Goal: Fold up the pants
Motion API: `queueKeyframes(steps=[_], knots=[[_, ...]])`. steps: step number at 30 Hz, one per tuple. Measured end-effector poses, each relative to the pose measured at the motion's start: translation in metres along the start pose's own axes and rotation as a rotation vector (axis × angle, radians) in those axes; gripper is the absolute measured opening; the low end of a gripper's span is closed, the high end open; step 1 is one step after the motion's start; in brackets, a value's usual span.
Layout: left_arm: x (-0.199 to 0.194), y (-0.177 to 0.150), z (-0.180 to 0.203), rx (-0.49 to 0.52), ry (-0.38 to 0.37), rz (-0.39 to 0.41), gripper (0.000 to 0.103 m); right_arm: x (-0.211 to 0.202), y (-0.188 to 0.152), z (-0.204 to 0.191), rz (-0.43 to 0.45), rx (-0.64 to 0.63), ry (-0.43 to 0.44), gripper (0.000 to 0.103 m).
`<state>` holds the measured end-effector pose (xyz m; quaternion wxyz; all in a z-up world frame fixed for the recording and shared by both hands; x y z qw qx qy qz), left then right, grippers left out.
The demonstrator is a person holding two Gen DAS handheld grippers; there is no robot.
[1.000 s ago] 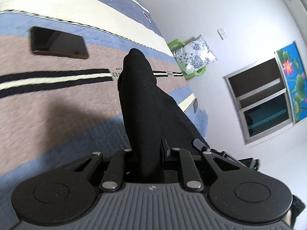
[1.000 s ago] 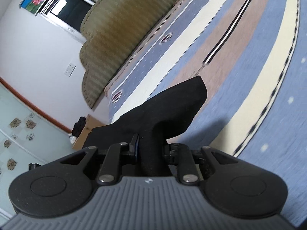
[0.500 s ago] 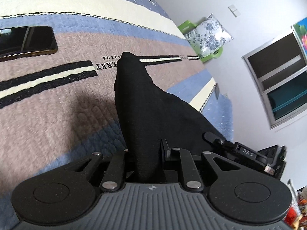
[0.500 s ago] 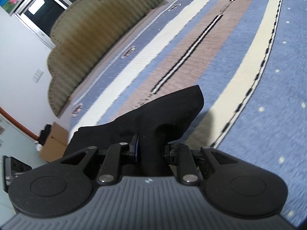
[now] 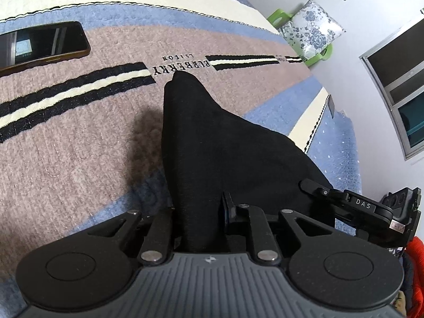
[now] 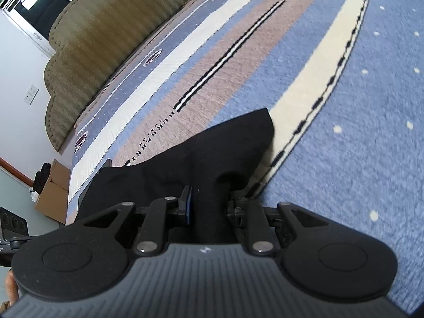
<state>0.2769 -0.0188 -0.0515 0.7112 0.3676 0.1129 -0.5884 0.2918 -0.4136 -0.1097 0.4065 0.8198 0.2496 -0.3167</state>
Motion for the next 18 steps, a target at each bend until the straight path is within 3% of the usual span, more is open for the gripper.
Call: queueKeyframes(steps=[11,14,16,18], knots=[[-0.009,-0.004,0.006,0.097,0.115,0.002,0.023,-0.004,-0.003,-0.011,-0.002,-0.073,-0.160,0.034],[-0.016,-0.005,0.013,0.162,0.181,0.022,0.023,-0.022,0.002,-0.017,0.069,-0.138,-0.225,0.034],[-0.020,-0.006,0.017,0.190,0.213,0.035,0.023,-0.036,0.007,-0.025,0.162,-0.175,-0.281,0.033],[-0.021,-0.006,0.017,0.196,0.223,0.035,0.023,-0.046,0.014,-0.034,0.232,-0.199,-0.287,0.033]])
Point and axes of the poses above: each gripper's, at about its wrist camera, not at the fingertips, and x roughly the way its jaws point, z to its right, y to its top, the point moved 1 cm from there along x, roughly the way its jaws point, and after that the axes turned 11 degrees about -y, right-handed, at the moved point
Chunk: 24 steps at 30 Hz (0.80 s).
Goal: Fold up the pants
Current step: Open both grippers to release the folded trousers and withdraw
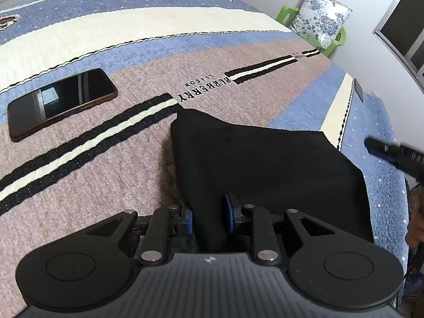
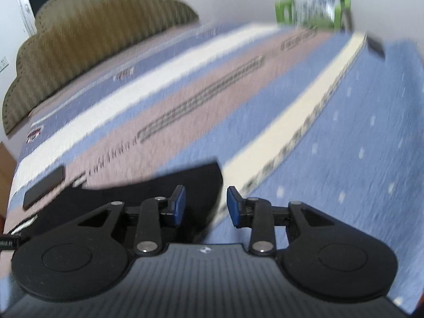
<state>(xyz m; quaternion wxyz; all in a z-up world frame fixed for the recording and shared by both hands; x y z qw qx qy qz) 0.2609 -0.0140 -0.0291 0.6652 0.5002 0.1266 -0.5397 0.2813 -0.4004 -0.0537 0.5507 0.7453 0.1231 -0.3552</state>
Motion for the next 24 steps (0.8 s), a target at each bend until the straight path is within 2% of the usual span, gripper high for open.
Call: queueKeyframes(steps=[3,6,7,9,11,13,15,16,17,19,21,23,24], knots=[[0.004,-0.003,0.001,0.019,0.021,-0.022,0.024,0.006,0.009,-0.007,0.004,0.044,0.113,0.033],[0.002,-0.006,0.003,0.037,0.032,-0.016,0.026,0.034,0.006,-0.016,-0.072,0.121,0.214,0.033],[0.000,-0.006,0.001,0.030,0.027,-0.013,0.029,0.047,0.001,-0.017,-0.114,0.140,0.214,0.031],[-0.006,-0.005,-0.004,0.007,0.018,-0.007,0.032,0.070,-0.010,-0.013,-0.182,0.154,0.160,0.024],[-0.013,-0.004,-0.009,-0.009,0.040,0.010,0.032,0.080,-0.018,0.000,-0.193,0.152,0.120,0.004],[-0.021,-0.002,-0.012,-0.012,0.048,0.043,0.032,0.080,-0.021,0.015,-0.204,0.188,0.108,0.003],[-0.030,0.000,-0.013,-0.024,0.044,0.088,0.032,0.065,-0.017,0.023,-0.187,0.218,0.117,0.016],[-0.032,0.002,-0.013,-0.029,0.042,0.110,0.032,0.053,-0.016,0.022,-0.157,0.204,0.129,0.031],[-0.033,0.004,-0.010,-0.029,0.025,0.128,0.032,0.044,-0.016,0.022,-0.134,0.185,0.154,0.040],[-0.029,0.007,-0.002,-0.022,-0.022,0.124,0.032,0.024,-0.021,0.016,-0.119,0.154,0.233,0.041],[-0.017,0.006,0.011,-0.013,-0.081,0.094,0.034,0.021,-0.031,0.015,-0.157,0.128,0.253,0.041],[0.000,0.000,0.024,0.006,-0.119,0.049,0.047,0.027,-0.037,0.020,-0.193,0.107,0.219,0.038],[0.008,-0.005,0.030,0.019,-0.117,0.039,0.059,0.032,-0.040,0.023,-0.211,0.106,0.206,0.037]])
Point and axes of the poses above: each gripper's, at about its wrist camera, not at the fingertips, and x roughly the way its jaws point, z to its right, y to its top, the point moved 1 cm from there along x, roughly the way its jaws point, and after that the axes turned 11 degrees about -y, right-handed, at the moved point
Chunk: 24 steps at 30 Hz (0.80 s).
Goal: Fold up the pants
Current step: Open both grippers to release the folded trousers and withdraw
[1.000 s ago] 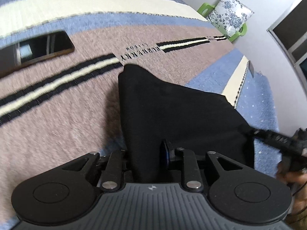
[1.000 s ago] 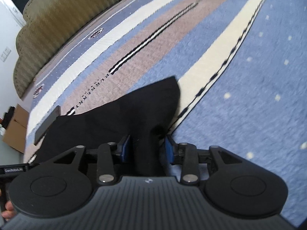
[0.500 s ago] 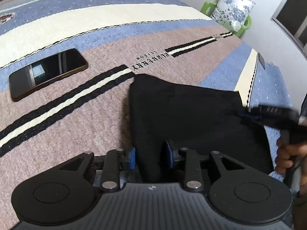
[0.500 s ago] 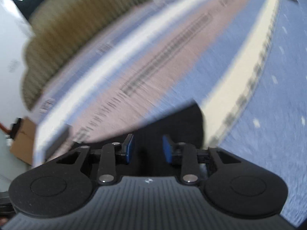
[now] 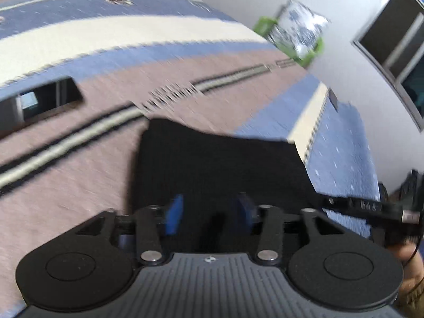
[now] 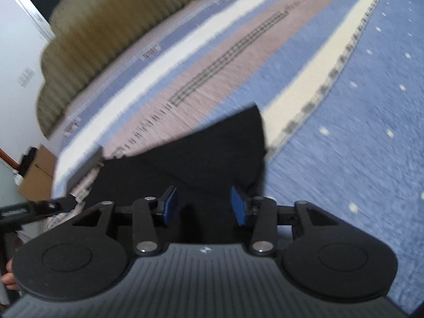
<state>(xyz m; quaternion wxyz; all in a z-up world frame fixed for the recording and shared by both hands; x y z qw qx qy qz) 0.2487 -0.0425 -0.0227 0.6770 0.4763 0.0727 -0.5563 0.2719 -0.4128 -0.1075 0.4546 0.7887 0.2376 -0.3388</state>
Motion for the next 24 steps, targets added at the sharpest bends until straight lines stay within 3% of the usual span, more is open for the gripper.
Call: queueKeyframes(steps=[1,4,6,7,8,9,11,14,15,17,19,22,24], knots=[[0.009,-0.004,0.005,0.021,0.008,-0.010,0.069,0.003,-0.001,0.007,-0.016,0.016,-0.014,0.033],[0.032,-0.016,0.021,0.116,0.097,-0.042,0.077,-0.004,-0.003,0.008,-0.016,0.035,-0.044,0.035],[0.042,-0.024,0.033,0.213,0.136,-0.059,0.086,-0.021,-0.007,-0.004,0.023,-0.010,-0.073,0.046],[0.045,-0.027,0.037,0.255,0.153,-0.066,0.086,-0.031,-0.011,-0.012,0.059,-0.045,-0.082,0.060],[0.046,-0.030,0.040,0.290,0.172,-0.065,0.087,-0.039,-0.016,-0.018,0.082,-0.072,-0.058,0.073],[0.046,-0.032,0.039,0.304,0.177,-0.061,0.088,-0.046,-0.021,-0.022,0.079,-0.087,-0.023,0.077],[0.044,-0.032,0.037,0.292,0.174,-0.053,0.088,-0.039,-0.032,-0.024,0.011,-0.096,-0.005,0.078],[0.037,-0.032,0.034,0.253,0.173,-0.037,0.088,-0.011,-0.043,-0.014,-0.096,-0.113,-0.181,0.081],[0.036,-0.031,0.033,0.245,0.179,-0.033,0.088,-0.009,-0.041,-0.003,-0.128,-0.027,-0.152,0.080],[0.031,-0.032,0.032,0.232,0.196,-0.022,0.088,-0.016,-0.037,0.004,-0.095,0.003,-0.153,0.083],[0.028,-0.032,0.030,0.214,0.208,-0.010,0.088,-0.028,-0.041,-0.002,-0.046,-0.022,-0.210,0.087],[0.021,-0.034,0.030,0.180,0.211,0.009,0.088,-0.047,-0.045,-0.016,0.059,-0.088,-0.290,0.103],[0.016,-0.037,0.033,0.173,0.219,0.018,0.088,-0.060,-0.049,-0.026,0.124,-0.113,-0.321,0.103]])
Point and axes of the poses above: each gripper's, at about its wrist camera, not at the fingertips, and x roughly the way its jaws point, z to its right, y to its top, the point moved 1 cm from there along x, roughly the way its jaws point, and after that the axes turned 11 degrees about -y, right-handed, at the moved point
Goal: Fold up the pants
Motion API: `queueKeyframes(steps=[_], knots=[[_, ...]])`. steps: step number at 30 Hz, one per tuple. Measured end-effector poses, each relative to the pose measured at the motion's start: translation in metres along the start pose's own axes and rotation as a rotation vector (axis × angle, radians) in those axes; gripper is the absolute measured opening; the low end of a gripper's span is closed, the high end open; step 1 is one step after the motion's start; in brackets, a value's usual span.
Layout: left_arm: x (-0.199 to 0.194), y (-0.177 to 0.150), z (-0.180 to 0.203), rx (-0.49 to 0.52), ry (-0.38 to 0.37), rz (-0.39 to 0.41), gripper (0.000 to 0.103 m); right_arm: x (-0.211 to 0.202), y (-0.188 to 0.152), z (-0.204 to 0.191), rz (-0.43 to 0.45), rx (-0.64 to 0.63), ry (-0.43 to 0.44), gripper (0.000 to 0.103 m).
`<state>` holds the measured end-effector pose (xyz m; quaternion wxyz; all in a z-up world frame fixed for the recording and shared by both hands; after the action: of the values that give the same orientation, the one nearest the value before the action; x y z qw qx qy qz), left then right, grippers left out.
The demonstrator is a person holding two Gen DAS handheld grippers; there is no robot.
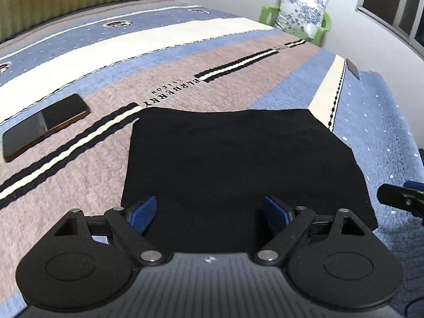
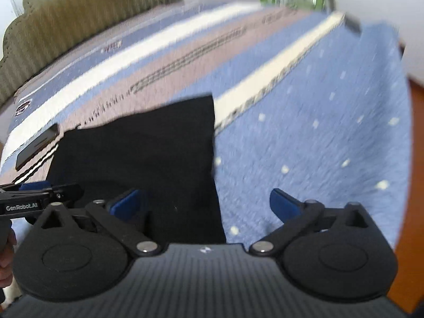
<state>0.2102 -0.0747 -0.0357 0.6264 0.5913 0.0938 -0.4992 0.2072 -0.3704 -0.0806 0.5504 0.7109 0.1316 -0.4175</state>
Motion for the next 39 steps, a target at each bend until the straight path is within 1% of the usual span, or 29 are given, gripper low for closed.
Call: queueKeyframes(steps=[1,5,9,12,15,19,24,27,31,36,38,39], knots=[[-0.003,-0.001,0.001,-0.001,0.009,0.002,0.088,-0.008,-0.001,-0.004,0.030,-0.011,-0.010,0.103],[-0.015,-0.006,0.007,-0.002,0.049,0.014,0.088,-0.031,-0.002,-0.019,0.096,-0.015,-0.041,0.103],[-0.028,-0.013,0.012,0.000,0.064,0.023,0.088,-0.052,-0.012,-0.036,0.165,-0.043,-0.095,0.103],[-0.037,-0.019,0.017,0.003,0.101,0.030,0.088,-0.069,-0.022,-0.046,0.218,-0.083,-0.130,0.103],[-0.045,-0.027,0.022,0.012,0.139,0.033,0.088,-0.084,-0.029,-0.053,0.251,-0.103,-0.162,0.103],[-0.056,-0.038,0.028,0.026,0.175,0.042,0.088,-0.098,-0.040,-0.054,0.256,-0.079,-0.146,0.103],[-0.068,-0.049,0.034,0.046,0.215,0.054,0.088,-0.104,-0.053,-0.051,0.253,-0.076,-0.130,0.103],[-0.072,-0.056,0.035,0.032,0.221,0.048,0.088,-0.106,-0.058,-0.050,0.250,-0.074,-0.132,0.103],[-0.077,-0.064,0.035,0.009,0.229,0.044,0.088,-0.113,-0.065,-0.047,0.255,-0.073,-0.108,0.103],[-0.084,-0.074,0.037,-0.015,0.231,0.044,0.088,-0.120,-0.075,-0.046,0.258,-0.090,-0.102,0.103],[-0.085,-0.077,0.039,-0.017,0.241,0.040,0.089,-0.122,-0.079,-0.046,0.261,-0.095,-0.100,0.103],[-0.086,-0.079,0.040,-0.016,0.248,0.037,0.092,-0.123,-0.081,-0.046,0.261,-0.099,-0.096,0.103]])
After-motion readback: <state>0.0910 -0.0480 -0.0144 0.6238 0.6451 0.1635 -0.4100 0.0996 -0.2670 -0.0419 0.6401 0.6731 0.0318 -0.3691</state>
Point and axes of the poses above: each gripper's, at about its wrist camera, not at the fingertips, and x roughly the way its jaws point, z to its right, y to its top, the point moved 1 cm from there along x, roughly the way its jaws point, and after that the axes turned 11 degrees about -y, right-handed, at the moved point
